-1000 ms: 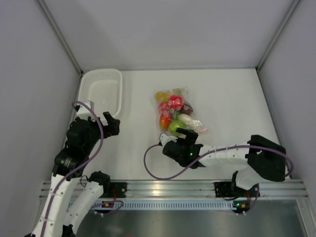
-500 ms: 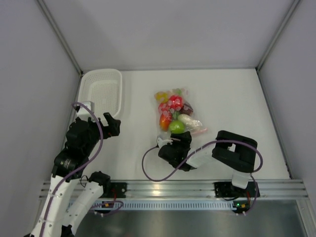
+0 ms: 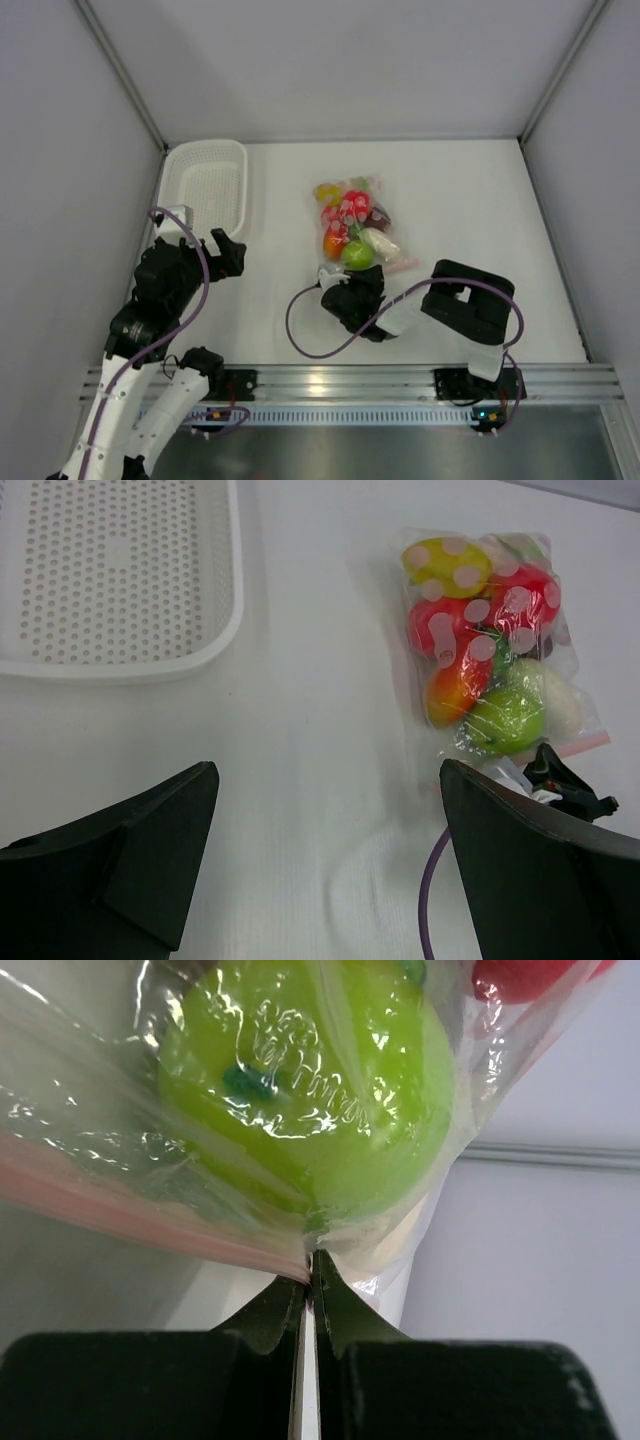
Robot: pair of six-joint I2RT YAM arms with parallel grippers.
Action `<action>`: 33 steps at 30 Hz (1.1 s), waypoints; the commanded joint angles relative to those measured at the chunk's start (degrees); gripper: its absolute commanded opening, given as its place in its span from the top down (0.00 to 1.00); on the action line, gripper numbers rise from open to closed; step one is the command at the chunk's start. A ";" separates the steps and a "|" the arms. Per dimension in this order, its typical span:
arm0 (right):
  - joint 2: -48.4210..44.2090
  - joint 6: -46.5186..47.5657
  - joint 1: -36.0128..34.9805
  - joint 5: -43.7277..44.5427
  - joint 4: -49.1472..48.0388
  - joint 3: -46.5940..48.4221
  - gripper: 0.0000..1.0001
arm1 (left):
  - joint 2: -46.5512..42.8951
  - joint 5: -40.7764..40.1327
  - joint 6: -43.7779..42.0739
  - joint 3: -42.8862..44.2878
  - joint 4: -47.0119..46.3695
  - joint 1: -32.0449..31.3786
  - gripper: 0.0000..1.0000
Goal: Open the zip-top bag and remove the fake food
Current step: Pick up the zipper food storage bag at the center of the board.
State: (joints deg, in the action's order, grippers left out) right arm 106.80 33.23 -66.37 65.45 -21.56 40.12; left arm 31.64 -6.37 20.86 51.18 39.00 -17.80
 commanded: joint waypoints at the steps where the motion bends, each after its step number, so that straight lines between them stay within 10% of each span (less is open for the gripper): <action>1: -5.62 -2.29 -0.51 2.14 0.97 0.75 1.00 | 0.09 0.75 -0.65 -0.29 -3.06 -0.39 0.02; 12: -21.37 -16.62 -2.45 -3.66 29.11 8.39 1.00 | 1.23 5.82 -1.35 1.20 -3.58 -0.39 0.02; 21: -28.93 -22.77 -3.42 -7.88 47.92 18.49 1.00 | 2.55 44.93 2.51 0.68 -17.18 -0.39 0.02; 33: -35.08 -25.67 -3.33 -13.58 68.22 33.70 1.00 | 2.63 45.67 16.91 -8.01 -39.69 -0.65 0.02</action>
State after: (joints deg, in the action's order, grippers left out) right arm 74.67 9.80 -68.64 54.26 39.38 68.53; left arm 33.32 38.35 31.75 45.43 11.20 -18.13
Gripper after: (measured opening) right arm 0.014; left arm 0.982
